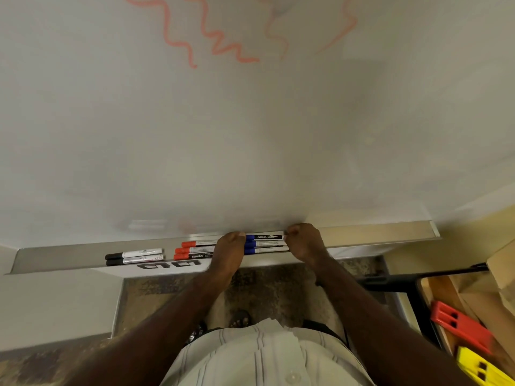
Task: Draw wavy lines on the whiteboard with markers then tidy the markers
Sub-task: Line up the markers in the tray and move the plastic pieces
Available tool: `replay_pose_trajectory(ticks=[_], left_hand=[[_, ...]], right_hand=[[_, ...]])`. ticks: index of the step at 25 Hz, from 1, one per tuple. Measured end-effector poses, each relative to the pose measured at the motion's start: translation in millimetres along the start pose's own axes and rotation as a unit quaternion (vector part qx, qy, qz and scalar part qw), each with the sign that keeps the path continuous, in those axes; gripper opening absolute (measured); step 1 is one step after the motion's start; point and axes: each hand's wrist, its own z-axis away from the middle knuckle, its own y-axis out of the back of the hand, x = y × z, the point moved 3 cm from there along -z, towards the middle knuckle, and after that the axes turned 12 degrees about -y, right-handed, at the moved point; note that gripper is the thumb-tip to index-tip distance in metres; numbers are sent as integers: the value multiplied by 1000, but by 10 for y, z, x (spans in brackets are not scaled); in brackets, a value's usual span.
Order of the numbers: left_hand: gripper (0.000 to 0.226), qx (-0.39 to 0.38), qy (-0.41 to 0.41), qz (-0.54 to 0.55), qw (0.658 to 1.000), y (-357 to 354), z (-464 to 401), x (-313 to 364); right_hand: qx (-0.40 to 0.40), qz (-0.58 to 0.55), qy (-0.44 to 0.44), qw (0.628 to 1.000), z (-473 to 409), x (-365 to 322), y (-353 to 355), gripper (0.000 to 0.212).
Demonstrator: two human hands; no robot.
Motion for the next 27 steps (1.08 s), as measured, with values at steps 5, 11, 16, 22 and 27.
replay_pose_trajectory(ticks=[5, 11, 16, 22, 27], left_hand=[[30, 5, 8, 2, 1000, 6, 11, 48], [24, -10, -49, -55, 997, 168, 93, 97], [23, 100, -116, -100, 983, 768, 137, 24], [41, 185, -64, -86, 977, 1289, 187, -33], [47, 181, -28, -66, 981, 1352, 130, -43]], right_hand=[[-41, -36, -22, 998, 44, -38, 0, 26], [46, -68, 11, 997, 230, -123, -10, 24], [-93, -141, 49, 984, 526, -466, -334, 25], [-172, -113, 47, 977, 552, -777, -888, 47], [-149, -60, 55, 985, 524, -894, -1032, 47]])
